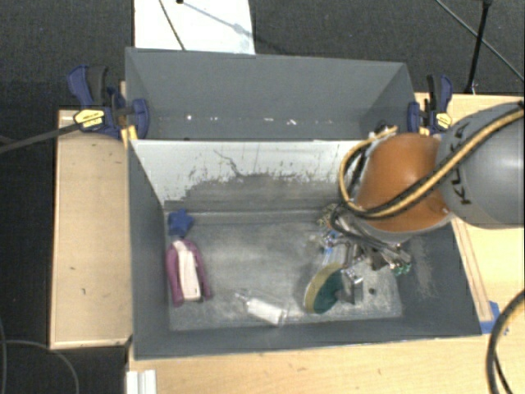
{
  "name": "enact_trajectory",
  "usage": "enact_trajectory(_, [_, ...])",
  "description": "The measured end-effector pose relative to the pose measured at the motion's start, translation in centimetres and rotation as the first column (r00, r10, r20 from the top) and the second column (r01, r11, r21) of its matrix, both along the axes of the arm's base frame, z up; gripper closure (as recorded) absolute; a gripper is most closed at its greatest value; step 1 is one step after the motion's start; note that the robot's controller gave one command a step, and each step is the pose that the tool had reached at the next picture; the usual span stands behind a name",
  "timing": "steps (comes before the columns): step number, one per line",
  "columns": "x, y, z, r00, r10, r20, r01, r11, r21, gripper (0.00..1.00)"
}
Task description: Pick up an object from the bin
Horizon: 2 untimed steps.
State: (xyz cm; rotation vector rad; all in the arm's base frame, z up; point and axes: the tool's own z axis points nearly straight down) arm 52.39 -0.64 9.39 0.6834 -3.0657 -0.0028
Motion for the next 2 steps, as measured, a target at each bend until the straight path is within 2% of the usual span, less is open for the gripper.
enact_trajectory(1, [0.2, -0.1, 0.3, 1.000, -0.001, 0.005, 0.001, 1.000, -0.002, 1.00])
enact_trajectory(2, [3.5, -0.4, 14.2, 1.000, -0.019, 0.013, 0.019, 1.000, -0.001, 1.00])
